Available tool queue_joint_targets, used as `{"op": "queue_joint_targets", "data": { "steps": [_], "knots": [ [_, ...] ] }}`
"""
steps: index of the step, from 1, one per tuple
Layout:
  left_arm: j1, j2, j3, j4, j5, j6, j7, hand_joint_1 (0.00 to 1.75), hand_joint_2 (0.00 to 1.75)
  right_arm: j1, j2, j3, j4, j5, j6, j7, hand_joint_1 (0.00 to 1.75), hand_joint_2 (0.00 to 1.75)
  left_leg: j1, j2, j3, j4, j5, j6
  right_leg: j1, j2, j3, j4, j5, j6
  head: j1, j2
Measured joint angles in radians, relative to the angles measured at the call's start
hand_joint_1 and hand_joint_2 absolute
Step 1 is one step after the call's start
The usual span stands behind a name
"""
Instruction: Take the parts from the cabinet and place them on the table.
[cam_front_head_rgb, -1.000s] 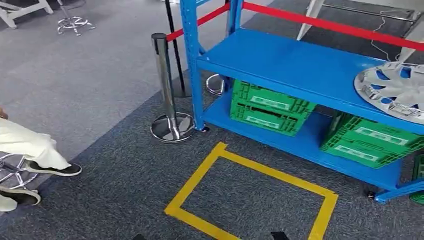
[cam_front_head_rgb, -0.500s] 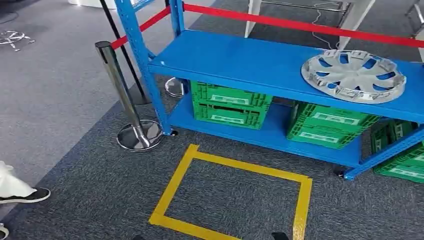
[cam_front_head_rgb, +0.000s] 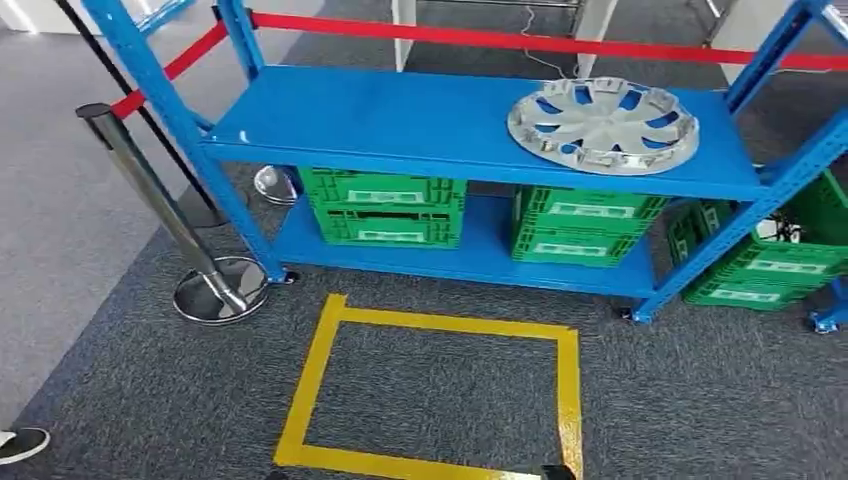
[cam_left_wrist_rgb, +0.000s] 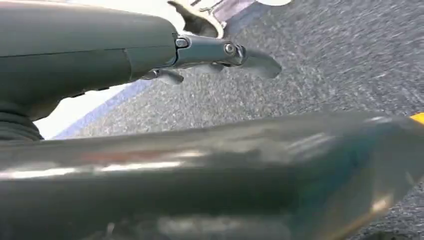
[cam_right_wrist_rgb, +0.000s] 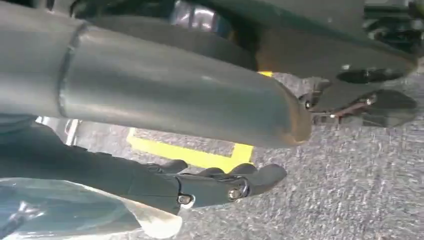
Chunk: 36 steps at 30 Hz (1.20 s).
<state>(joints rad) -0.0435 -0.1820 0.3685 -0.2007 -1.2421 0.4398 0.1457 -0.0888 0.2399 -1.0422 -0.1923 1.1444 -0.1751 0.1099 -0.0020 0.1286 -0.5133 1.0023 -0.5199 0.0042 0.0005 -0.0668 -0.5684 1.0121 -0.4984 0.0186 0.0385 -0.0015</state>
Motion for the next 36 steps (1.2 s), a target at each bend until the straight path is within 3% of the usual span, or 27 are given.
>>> {"op": "queue_joint_targets", "data": {
  "steps": [1, 2, 3, 4, 5, 6, 7, 9, 10, 11, 12, 13, 16, 17, 18, 19, 21, 22, 23, 24, 26, 27, 28, 29, 33, 34, 36],
  "knots": [
    [-0.002, 0.0, 0.0, 0.0, 0.0, 0.0, 0.0, 0.0, 0.0, 0.002, 0.0, 0.0, 0.0, 0.0, 0.0, 0.002, 0.0, 0.0, 0.001, 0.01, 0.003, 0.0, -0.002, -0.005, -0.001, 0.012, -0.001, -0.002, 0.002, -0.006, 0.001, 0.0],
    [-0.004, 0.0, 0.0, 0.0, 0.0, 0.0, 0.0, 0.0, 0.0, 0.003, 0.0, 0.0, 0.0, 0.0, 0.0, 0.003, 0.0, 0.0, 0.006, -0.003, 0.003, 0.005, -0.014, -0.014, -0.009, 0.024, 0.004, -0.007, 0.007, -0.014, 0.001, 0.0],
    [-0.005, 0.0, 0.0, 0.0, 0.0, 0.0, 0.0, 0.0, 0.0, 0.003, 0.0, 0.0, 0.0, 0.0, 0.0, 0.003, 0.0, 0.0, 0.009, -0.063, -0.008, 0.038, -0.04, -0.019, -0.01, 0.035, 0.003, -0.008, 0.008, -0.018, -0.005, 0.0],
    [-0.003, 0.0, 0.0, 0.0, 0.0, 0.0, 0.0, 0.0, 0.0, 0.001, 0.0, 0.0, 0.0, 0.0, 0.0, 0.003, 0.0, 0.0, 0.01, -0.095, -0.037, 0.103, -0.077, -0.02, -0.01, 0.047, 0.002, -0.008, 0.008, -0.023, -0.008, 0.0],
    [0.0, 0.001, 0.0, 0.0, 0.0, 0.0, 0.0, 0.0, 0.0, -0.002, 0.0, 0.0, 0.0, 0.0, 0.0, 0.002, 0.0, 0.0, 0.01, -0.111, -0.076, 0.191, -0.119, -0.021, -0.01, 0.062, 0.002, -0.008, 0.009, -0.027, -0.011, 0.0],
    [0.003, 0.001, 0.0, 0.0, 0.0, -0.001, 0.0, 0.0, 0.0, -0.003, 0.0, 0.0, 0.0, 0.0, 0.001, 0.002, 0.0, 0.0, 0.01, -0.116, -0.111, 0.264, -0.146, -0.022, -0.009, 0.077, 0.002, -0.007, 0.009, -0.028, -0.01, 0.0],
    [0.005, 0.001, 0.0, 0.0, 0.0, -0.001, 0.0, 0.0, 0.0, -0.001, 0.0, 0.0, 0.0, 0.0, 0.001, 0.002, 0.0, 0.0, 0.01, -0.119, -0.14, 0.316, -0.153, -0.021, -0.008, 0.095, 0.003, -0.007, 0.009, -0.028, -0.01, 0.0],
    [0.006, 0.001, 0.0, 0.0, 0.0, -0.002, 0.0, 0.0, 0.0, 0.002, 0.0, 0.0, 0.0, 0.0, 0.001, 0.003, 0.0, 0.0, 0.01, -0.122, -0.128, 0.267, -0.091, -0.016, -0.008, 0.126, 0.008, -0.006, 0.008, -0.028, -0.01, 0.0],
    [0.005, 0.002, 0.0, 0.0, 0.0, -0.002, 0.0, 0.0, 0.0, 0.002, 0.0, 0.0, 0.0, 0.0, 0.001, 0.003, 0.0, 0.0, 0.01, -0.128, -0.097, 0.187, -0.038, -0.012, -0.008, 0.142, 0.011, -0.006, 0.008, -0.028, -0.01, 0.0],
    [0.004, 0.003, 0.0, 0.0, 0.0, -0.001, 0.0, 0.0, 0.0, 0.002, 0.0, 0.0, 0.0, 0.0, 0.001, 0.003, 0.0, 0.0, 0.011, -0.153, -0.061, 0.096, 0.014, -0.007, -0.008, 0.156, 0.013, -0.006, 0.008, -0.027, -0.011, 0.0],
    [0.005, 0.005, 0.0, 0.0, 0.0, -0.002, 0.0, 0.0, 0.0, 0.001, 0.0, 0.0, 0.0, 0.0, 0.001, 0.002, 0.0, 0.0, 0.014, -0.209, -0.043, 0.041, 0.028, -0.001, -0.01, 0.166, 0.01, -0.006, 0.008, -0.025, -0.01, 0.0],
    [0.005, 0.004, 0.0, 0.0, 0.0, -0.002, 0.0, 0.0, 0.0, -0.003, 0.0, 0.0, 0.0, 0.0, 0.001, 0.003, 0.0, 0.0, 0.018, -0.214, -0.031, 0.013, 0.02, 0.0, -0.004, 0.184, 0.003, 0.002, 0.005, -0.018, -0.009, 0.0],
    [0.001, 0.003, 0.0, 0.0, 0.002, -0.011, 0.0, 0.0, 0.0, 0.004, 0.0, 0.0, 0.0, 0.0, 0.003, 0.003, 0.0, 0.0, 0.009, -0.19, -0.033, 0.015, 0.018, 0.005, -0.015, 0.208, -0.008, -0.007, 0.015, 0.005, -0.01, 0.0],
    [0.001, 0.001, 0.001, 0.0, 0.0, -0.014, 0.0, 0.0, 0.0, 0.005, -0.001, -0.001, 0.0, 0.0, 0.003, 0.005, 0.0, 0.0, 0.019, -0.173, -0.029, 0.001, 0.025, 0.015, -0.012, 0.202, -0.017, -0.002, 0.011, 0.009, -0.01, 0.0],
    [-0.002, 0.002, 0.002, 0.0, -0.001, -0.015, 0.0, 0.0, 0.0, 0.006, -0.001, -0.001, 0.0, 0.0, 0.005, 0.006, 0.0, 0.0, 0.018, -0.162, -0.026, -0.002, 0.026, 0.018, -0.007, 0.139, -0.026, 0.019, -0.006, 0.015, -0.005, 0.0],
    [-0.001, 0.001, 0.002, 0.0, -0.003, -0.017, 0.0, 0.0, 1.75, 0.003, -0.001, -0.001, 0.0, 0.0, 0.007, 0.007, 0.0, 0.0, 0.018, -0.149, -0.027, -0.002, 0.025, 0.025, -0.008, 0.104, -0.054, 0.076, -0.042, 0.019, 0.004, 0.0],
    [0.005, 0.001, 0.002, 0.0, -0.006, -0.021, 0.001, 0.0, 1.75, -0.004, -0.001, -0.001, 0.0, 0.003, 0.01, 0.007, 0.0, 0.0, 0.015, -0.122, -0.026, -0.002, 0.023, 0.028, -0.011, 0.081, -0.128, 0.226, -0.112, 0.026, 0.003, 0.0],
    [0.005, 0.002, 0.002, 0.0, -0.008, -0.021, 0.001, 0.0, 1.75, -0.003, -0.001, -0.001, 0.0, 0.018, 0.011, -0.001, 0.0, 0.0, 0.015, -0.108, -0.027, -0.001, 0.022, 0.028, -0.013, 0.074, -0.158, 0.288, -0.131, 0.03, 0.003, 0.0],
    [0.005, 0.002, 0.002, 0.0, -0.01, -0.021, 0.001, 0.0, 1.75, 0.001, -0.001, 0.0, 0.0, 0.032, 0.012, -0.01, 0.0, 1.75, 0.015, -0.102, -0.027, -0.001, 0.022, 0.027, -0.015, 0.071, -0.16, 0.297, -0.122, 0.032, 0.003, 0.0],
    [0.003, 0.002, 0.002, 0.0, -0.013, -0.021, 0.001, 0.0, 1.75, 0.005, -0.001, 0.002, 0.0, 0.035, 0.014, -0.018, 0.0, 1.75, 0.016, -0.098, -0.026, -0.001, 0.021, 0.026, -0.017, 0.068, -0.138, 0.262, -0.092, 0.033, 0.004, 0.0],
    [0.002, 0.001, 0.002, 0.0, -0.015, -0.021, 0.001, 0.0, 1.75, 0.005, -0.001, 0.002, 0.0, 0.031, 0.021, -0.038, 0.0, 1.75, 0.017, -0.094, -0.021, -0.001, 0.018, 0.021, -0.02, 0.062, -0.046, 0.096, -0.009, 0.03, 0.004, 0.0],
    [0.002, 0.001, 0.002, 0.0, -0.017, -0.024, 0.003, 0.0, 1.75, 0.004, -0.001, 0.003, 0.0, 0.032, 0.029, -0.052, 0.0, 1.75, 0.017, -0.093, -0.018, 0.0, 0.015, 0.016, -0.021, 0.053, -0.002, 0.016, 0.008, 0.029, 0.004, 0.0],
    [0.0, 0.003, 0.003, 0.0, -0.02, -0.032, 0.016, 0.0, 1.75, 0.001, 0.003, 0.004, 0.0, 0.031, 0.036, -0.057, 0.0, 1.75, 0.002, -0.093, -0.025, 0.015, 0.003, 0.014, -0.023, 0.049, 0.026, -0.02, -0.006, 0.034, 0.006, 0.0],
    [0.001, 0.003, 0.003, 0.0, -0.025, -0.039, 0.035, 0.0, 1.75, 0.0, 0.004, 0.004, 0.0, 0.035, 0.04, -0.055, 0.0, 1.75, 0.003, -0.094, -0.026, 0.012, 0.015, 0.031, -0.024, 0.051, 0.018, -0.009, -0.004, 0.029, 0.001, 0.0],
    [0.0, 0.002, 0.007, 0.0, -0.031, -0.058, 0.117, 0.0, 1.75, 0.005, 0.006, 0.018, 0.0, 0.072, 0.034, -0.038, 0.0, 1.75, 0.004, -0.094, -0.021, 0.004, 0.017, 0.024, -0.018, 0.051, 0.016, -0.008, -0.005, 0.023, -0.002, 0.0],
    [0.0, 0.002, 0.011, 0.0, -0.028, -0.057, 0.113, 0.0, 0.0, 0.004, 0.006, 0.023, 0.0, 0.076, 0.024, -0.036, 0.0, 0.0, 0.004, -0.094, -0.02, 0.001, 0.019, 0.02, -0.017, 0.051, 0.016, -0.008, -0.006, 0.019, -0.003, 0.0],
    [-0.001, -0.001, 0.018, 0.0, -0.04, -0.038, 0.1, 0.0, 0.0, 0.003, 0.006, 0.027, 0.0, 0.079, 0.013, -0.042, 0.0, 0.0, 0.006, -0.094, -0.019, -0.002, 0.02, 0.016, -0.015, 0.051, 0.016, -0.008, -0.007, 0.015, -0.002, 0.0]
  ]
}}
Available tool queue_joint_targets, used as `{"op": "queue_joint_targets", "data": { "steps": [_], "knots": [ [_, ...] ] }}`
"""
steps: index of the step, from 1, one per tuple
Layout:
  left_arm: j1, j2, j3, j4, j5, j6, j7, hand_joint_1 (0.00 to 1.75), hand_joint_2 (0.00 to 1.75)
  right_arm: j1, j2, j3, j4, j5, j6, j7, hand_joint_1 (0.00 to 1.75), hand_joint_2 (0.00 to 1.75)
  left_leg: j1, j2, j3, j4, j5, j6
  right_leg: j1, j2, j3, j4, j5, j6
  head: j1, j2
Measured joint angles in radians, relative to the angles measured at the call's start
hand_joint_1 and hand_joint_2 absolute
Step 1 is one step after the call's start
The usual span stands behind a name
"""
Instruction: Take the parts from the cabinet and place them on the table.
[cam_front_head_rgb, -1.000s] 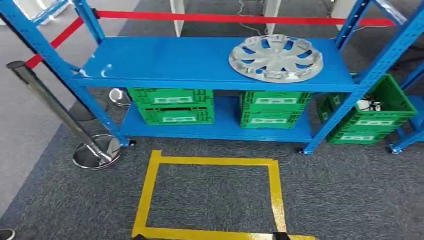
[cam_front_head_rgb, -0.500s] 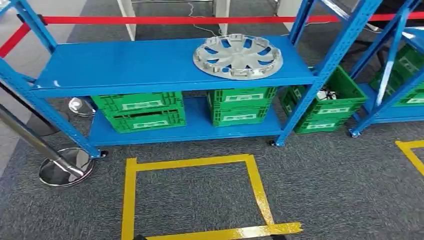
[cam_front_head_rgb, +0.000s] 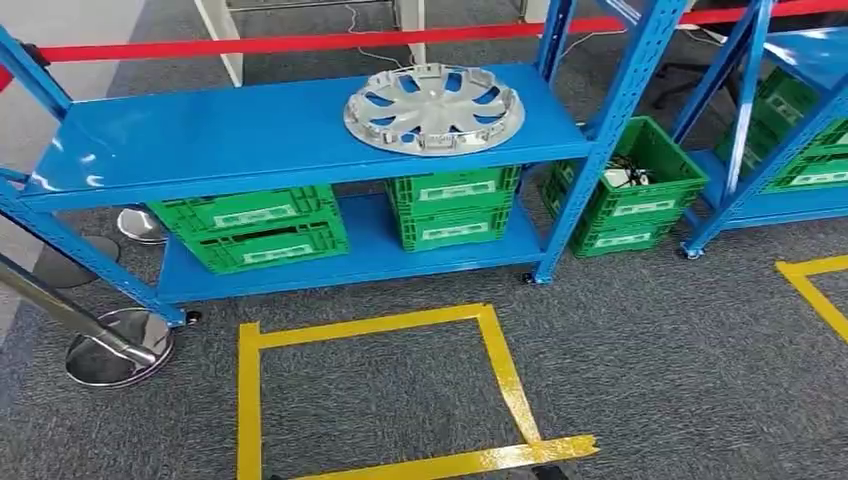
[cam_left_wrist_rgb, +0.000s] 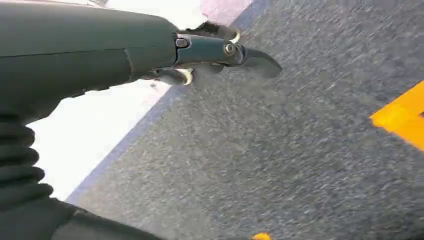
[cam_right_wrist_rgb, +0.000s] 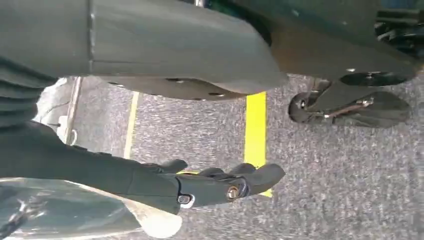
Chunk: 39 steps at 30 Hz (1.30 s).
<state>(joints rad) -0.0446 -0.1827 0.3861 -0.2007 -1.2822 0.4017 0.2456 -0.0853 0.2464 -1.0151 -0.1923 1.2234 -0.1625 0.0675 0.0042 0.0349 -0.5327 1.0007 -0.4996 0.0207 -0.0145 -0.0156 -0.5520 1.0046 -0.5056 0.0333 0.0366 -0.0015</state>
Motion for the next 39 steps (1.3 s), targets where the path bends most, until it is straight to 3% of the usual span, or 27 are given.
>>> {"op": "queue_joint_targets", "data": {
  "steps": [4, 14, 27, 28, 29, 30, 31, 39],
  "knots": [
    [0.0, -0.003, 0.0, 0.0, -0.032, -0.021, -0.008, 0.0, 0.0, 0.0, 0.0, 0.009, 0.0, 0.016, -0.018, 0.001, 0.0, 0.0, 0.005, 0.0, 0.0, -0.001, 0.0, -0.02, 0.004, 0.0, 0.0, 0.001, 0.0, -0.004, 0.0, 0.0],
    [0.0, -0.008, 0.0, 0.0, -0.028, -0.139, 0.049, 0.0, 0.0, 0.0, 0.0, 0.029, 0.0, 0.031, -0.013, 0.023, 0.0, 0.0, 0.004, 0.0, 0.0, 0.0, 0.001, -0.021, 0.003, 0.0, 0.001, 0.001, 0.003, -0.006, 0.0, 0.0],
    [-0.001, -0.008, 0.005, 0.0, -0.024, -0.144, 0.058, 0.0, 0.0, 0.0, 0.0, 0.037, 0.0, 0.042, -0.002, 0.028, 0.0, 0.0, 0.003, 0.0, 0.0, 0.001, 0.001, -0.021, 0.003, 0.0, 0.001, 0.001, 0.003, -0.006, 0.0, 0.0],
    [-0.001, -0.008, 0.006, 0.0, -0.026, -0.14, 0.058, 0.0, 1.75, 0.0, 0.0, 0.037, 0.0, 0.042, -0.002, 0.029, 0.0, 1.75, 0.003, 0.0, 0.0, 0.001, 0.001, -0.021, 0.003, 0.0, 0.001, 0.001, 0.003, -0.006, 0.0, 0.0],
    [-0.001, -0.009, 0.006, 0.0, -0.026, -0.135, 0.058, 0.0, 1.75, 0.0, 0.0, 0.037, 0.0, 0.042, -0.003, 0.029, 0.0, 0.0, 0.003, 0.0, 0.0, 0.001, 0.001, -0.021, 0.003, 0.0, 0.001, 0.001, 0.003, -0.006, 0.0, 0.0],
    [-0.001, -0.01, 0.006, 0.0, -0.026, -0.126, 0.056, 0.0, 1.75, 0.0, 0.0, 0.037, 0.0, 0.039, -0.003, 0.029, 0.0, 0.0, 0.003, 0.0, 0.0, 0.001, 0.001, -0.021, 0.003, 0.0, 0.001, 0.001, 0.003, -0.006, 0.0, 0.0],
    [-0.001, -0.01, 0.006, 0.0, -0.027, -0.115, 0.052, 0.0, 1.75, 0.0, 0.0, 0.037, 0.0, 0.034, -0.003, 0.029, 0.0, 1.75, 0.003, 0.0, 0.0, 0.001, 0.001, -0.021, 0.003, 0.0, 0.001, 0.001, 0.003, -0.006, 0.0, 0.0],
    [0.004, -0.007, 0.007, 0.0, 0.02, -0.081, 0.027, 0.0, 1.75, 0.009, -0.002, 0.058, -0.003, -0.024, -0.006, 0.023, 0.0, 1.75, 0.003, 0.0, 0.0, 0.001, 0.001, -0.021, 0.003, 0.0, 0.001, 0.001, 0.003, -0.006, 0.0, 0.0]
  ]
}}
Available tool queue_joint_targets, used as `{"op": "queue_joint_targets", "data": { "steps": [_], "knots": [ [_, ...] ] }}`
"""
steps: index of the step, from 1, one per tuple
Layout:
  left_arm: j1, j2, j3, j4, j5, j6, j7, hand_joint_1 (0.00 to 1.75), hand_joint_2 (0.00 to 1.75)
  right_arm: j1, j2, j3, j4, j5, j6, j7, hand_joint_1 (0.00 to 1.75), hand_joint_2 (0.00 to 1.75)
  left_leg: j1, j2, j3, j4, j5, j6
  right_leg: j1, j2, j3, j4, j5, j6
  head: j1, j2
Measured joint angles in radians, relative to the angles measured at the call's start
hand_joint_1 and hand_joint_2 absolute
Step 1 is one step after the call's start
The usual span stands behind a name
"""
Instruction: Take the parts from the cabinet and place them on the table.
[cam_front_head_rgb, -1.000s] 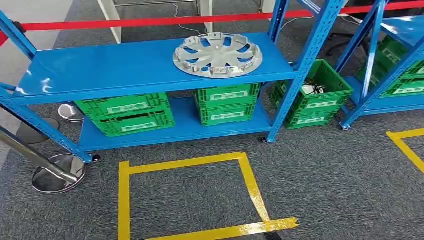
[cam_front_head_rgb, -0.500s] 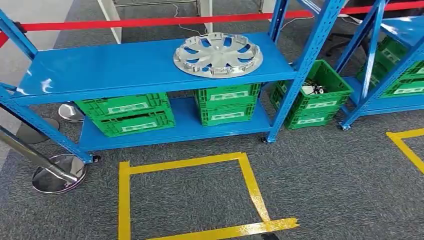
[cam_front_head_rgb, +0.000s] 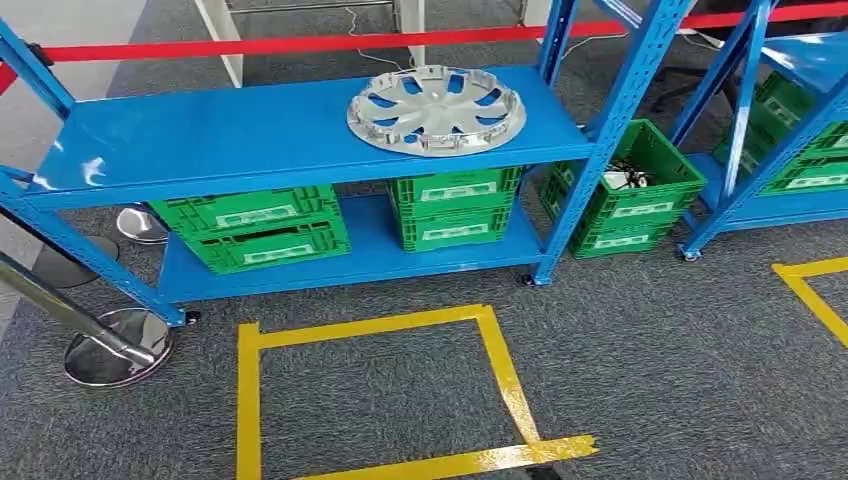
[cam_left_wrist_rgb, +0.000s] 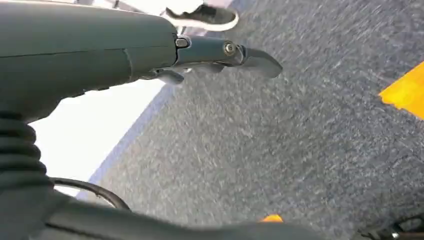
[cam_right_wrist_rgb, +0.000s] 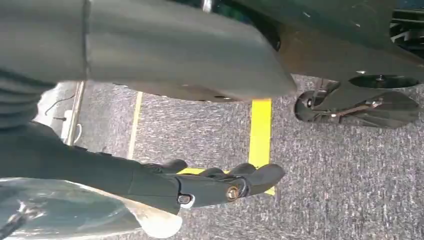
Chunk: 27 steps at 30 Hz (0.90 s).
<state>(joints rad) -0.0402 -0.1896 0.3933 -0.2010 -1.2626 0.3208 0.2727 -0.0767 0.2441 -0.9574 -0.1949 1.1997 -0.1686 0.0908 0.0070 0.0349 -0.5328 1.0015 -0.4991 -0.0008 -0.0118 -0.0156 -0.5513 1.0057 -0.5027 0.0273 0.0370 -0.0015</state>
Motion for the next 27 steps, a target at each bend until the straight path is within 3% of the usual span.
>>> {"op": "queue_joint_targets", "data": {
  "steps": [18, 19, 20, 27],
  "knots": [
    [0.054, 0.059, -0.096, -0.047, 0.431, -0.106, -0.091, 0.0, 1.75, 0.076, -0.071, 0.298, -0.06, -0.407, 0.049, -0.031, 0.0, 1.75, 0.0, 0.0, 0.0, 0.0, -0.001, -0.001, 0.0, 0.0, 0.0, 0.0, 0.0, 0.0, -0.001, 0.0],
    [0.059, 0.063, -0.105, -0.05, 0.452, -0.111, -0.096, 0.0, 0.0, 0.08, -0.076, 0.315, -0.064, -0.428, 0.052, -0.032, 0.0, 1.75, 0.0, 0.0, 0.0, 0.0, -0.001, -0.001, 0.0, 0.0, 0.0, 0.0, 0.0, 0.0, 0.0, 0.0],
    [0.063, 0.066, -0.111, -0.053, 0.472, -0.116, -0.1, 0.0, 0.0, 0.083, -0.08, 0.331, -0.066, -0.447, 0.055, -0.033, 0.0, 0.0, 0.0, 0.0, 0.0, 0.0, -0.001, -0.001, 0.0, 0.0, 0.0, 0.0, 0.0, 0.0, 0.0, 0.0],
    [0.09, 0.089, -0.163, -0.076, 0.635, -0.157, -0.135, 0.0, 0.0, 0.113, -0.109, 0.451, -0.092, -0.603, 0.077, -0.044, 0.0, 0.0, 0.0, 0.0, 0.0, 0.0, -0.001, -0.001, 0.0, 0.0, 0.0, 0.0, 0.0, 0.0, 0.0, 0.0]
  ]
}}
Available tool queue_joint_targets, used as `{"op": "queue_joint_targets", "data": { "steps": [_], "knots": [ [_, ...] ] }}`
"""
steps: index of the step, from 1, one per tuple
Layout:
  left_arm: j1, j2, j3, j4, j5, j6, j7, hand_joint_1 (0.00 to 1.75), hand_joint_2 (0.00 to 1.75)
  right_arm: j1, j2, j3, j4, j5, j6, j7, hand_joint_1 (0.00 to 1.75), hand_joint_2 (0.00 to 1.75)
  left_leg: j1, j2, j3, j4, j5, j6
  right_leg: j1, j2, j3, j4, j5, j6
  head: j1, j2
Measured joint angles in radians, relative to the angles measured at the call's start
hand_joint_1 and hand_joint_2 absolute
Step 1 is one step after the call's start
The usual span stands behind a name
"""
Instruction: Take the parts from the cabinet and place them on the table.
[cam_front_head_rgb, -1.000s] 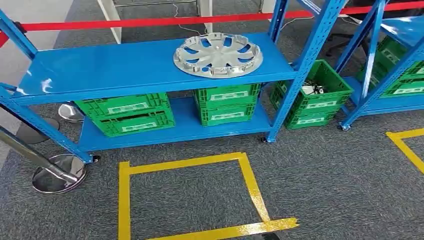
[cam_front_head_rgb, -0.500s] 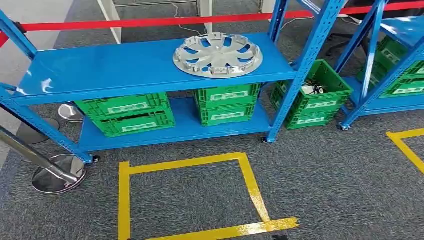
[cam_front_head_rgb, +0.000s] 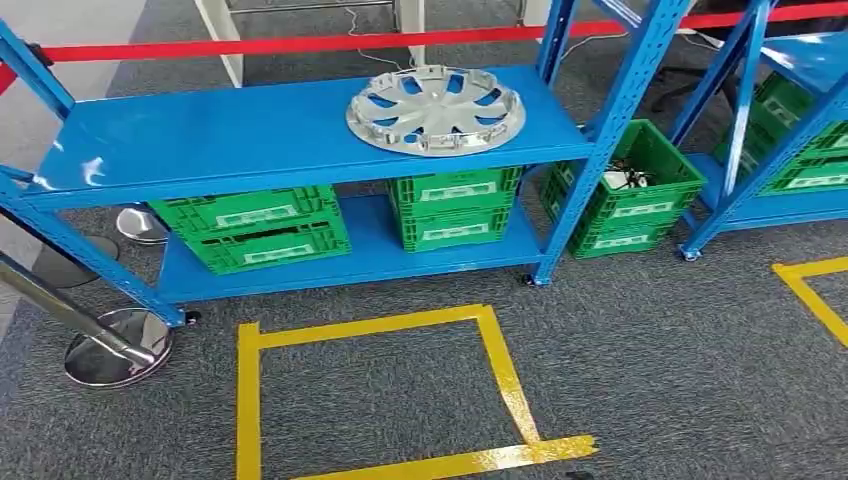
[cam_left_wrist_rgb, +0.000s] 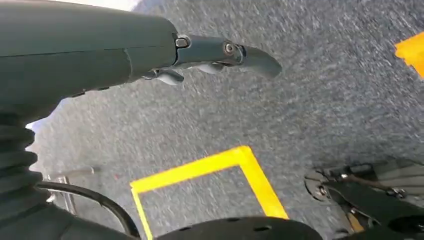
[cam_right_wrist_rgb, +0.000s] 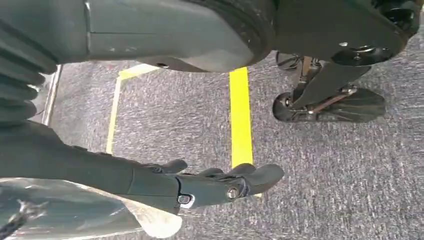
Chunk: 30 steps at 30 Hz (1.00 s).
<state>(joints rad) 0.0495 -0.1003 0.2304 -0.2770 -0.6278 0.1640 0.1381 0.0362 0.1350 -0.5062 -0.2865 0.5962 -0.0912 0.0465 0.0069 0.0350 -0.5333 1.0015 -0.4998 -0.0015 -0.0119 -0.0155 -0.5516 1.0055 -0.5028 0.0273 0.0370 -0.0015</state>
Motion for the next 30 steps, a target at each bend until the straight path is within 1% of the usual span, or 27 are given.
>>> {"op": "queue_joint_targets", "data": {
  "steps": [8, 20, 25, 27, 30],
  "knots": [
    [0.024, 0.025, -0.051, -0.024, 0.162, -0.042, -0.035, 0.0, 0.0, 0.027, -0.031, 0.12, -0.022, -0.152, 0.021, -0.011, 0.0, 0.0, 0.0, 0.0, 0.0, 0.0, 0.0, 0.0, 0.0, 0.0, 0.0, 0.0, 0.0, 0.0, 0.0, 0.0],
    [0.068, 0.069, -0.147, -0.068, 0.465, -0.119, -0.099, 0.0, 0.0, 0.079, -0.085, 0.341, -0.063, -0.439, 0.063, -0.033, 0.0, 0.0, 0.0, 0.0, 0.0, 0.0, 0.0, 0.0, 0.0, 0.0, 0.0, 0.0, 0.0, 0.0, 0.0, 0.0],
    [0.083, 0.083, -0.177, -0.083, 0.587, -0.151, -0.125, 0.0, 0.0, 0.095, -0.103, 0.419, -0.075, -0.556, 0.079, -0.042, 0.0, 0.0, 0.0, 0.0, 0.0, 0.0, 0.0, 0.0, 0.0, 0.0, 0.0, 0.0, 0.0, 0.0, 0.0, 0.0],
    [0.085, 0.086, -0.189, -0.086, 0.616, -0.158, -0.131, 0.0, 0.0, 0.1, -0.108, 0.436, -0.08, -0.583, 0.082, -0.044, 0.0, 0.0, 0.0, 0.0, 0.0, 0.0, 0.0, 0.0, 0.0, 0.0, 0.0, 0.0, 0.0, 0.0, 0.0, 0.0],
    [0.088, 0.089, -0.193, -0.09, 0.627, -0.16, -0.135, 0.0, 0.0, 0.104, -0.112, 0.453, -0.082, -0.591, 0.085, -0.045, 0.0, 0.0, 0.0, 0.0, -0.001, 0.0, 0.0, 0.0, 0.0, 0.0, 0.0, 0.0, 0.0, 0.0, 0.0, 0.0]
  ]
}}
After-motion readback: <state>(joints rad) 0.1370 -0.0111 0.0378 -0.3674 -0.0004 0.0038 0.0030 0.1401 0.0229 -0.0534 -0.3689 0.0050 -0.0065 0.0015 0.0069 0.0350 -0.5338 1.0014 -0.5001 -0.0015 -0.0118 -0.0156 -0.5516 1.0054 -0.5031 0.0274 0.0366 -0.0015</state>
